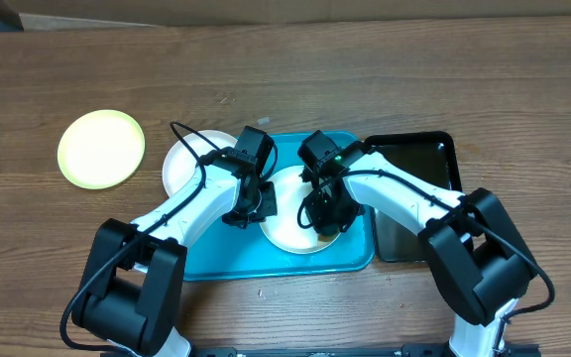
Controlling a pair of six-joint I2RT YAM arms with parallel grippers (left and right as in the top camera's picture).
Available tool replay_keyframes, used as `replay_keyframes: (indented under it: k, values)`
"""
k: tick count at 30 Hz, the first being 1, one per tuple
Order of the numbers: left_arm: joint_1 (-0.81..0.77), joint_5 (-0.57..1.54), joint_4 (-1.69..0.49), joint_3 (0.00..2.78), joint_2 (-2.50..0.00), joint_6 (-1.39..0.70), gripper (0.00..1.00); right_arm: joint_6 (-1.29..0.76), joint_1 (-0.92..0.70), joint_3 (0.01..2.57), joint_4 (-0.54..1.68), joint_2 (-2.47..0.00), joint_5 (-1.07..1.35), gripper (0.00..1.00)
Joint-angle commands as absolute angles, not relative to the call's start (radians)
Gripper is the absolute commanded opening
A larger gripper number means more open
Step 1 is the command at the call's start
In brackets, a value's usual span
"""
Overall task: Clean dirty plates on tray and stack at the side
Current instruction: 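Scrub the held white plate with the sponge in the right gripper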
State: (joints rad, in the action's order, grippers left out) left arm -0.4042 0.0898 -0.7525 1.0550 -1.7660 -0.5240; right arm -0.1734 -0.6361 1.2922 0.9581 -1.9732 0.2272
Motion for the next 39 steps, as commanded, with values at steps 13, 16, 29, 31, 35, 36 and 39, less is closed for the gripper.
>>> replay_keyframes:
  k: [13, 16, 29, 31, 35, 36, 39]
  values:
    - [-0.412, 0.12, -0.752, 1.067, -1.773, -0.493, 0.04, -0.096, -0.366, 1.634, 1.281, -1.979, 0.341, 0.04]
    - [-0.412, 0.12, -0.751, 1.067, -1.773, -0.493, 0.04, -0.096, -0.291, 1.635, 1.327, -1.953, 0.283, 0.04]
    - [-0.412, 0.12, -0.748, 1.067, -1.773, -0.493, 0.04, -0.073, -0.258, 1.624, 1.313, -1.947, 0.341, 0.04]
    - [-0.412, 0.12, -0.748, 1.067, -1.773, -0.493, 0.04, -0.073, -0.289, 1.609, 1.285, -1.947, 0.341, 0.04]
    - [-0.412, 0.12, -0.748, 1.067, -1.773, -0.493, 0.04, -0.075, -0.361, 1.551, 1.205, -1.947, 0.309, 0.04]
    - [-0.412, 0.12, -0.748, 1.067, -1.773, -0.493, 0.04, -0.078, -0.384, 1.527, 1.174, -1.947, 0.291, 0.04]
    - [-0.412, 0.12, -0.748, 1.067, -1.773, -0.493, 0.04, -0.078, -0.432, 1.464, 1.092, -1.947, 0.234, 0.04]
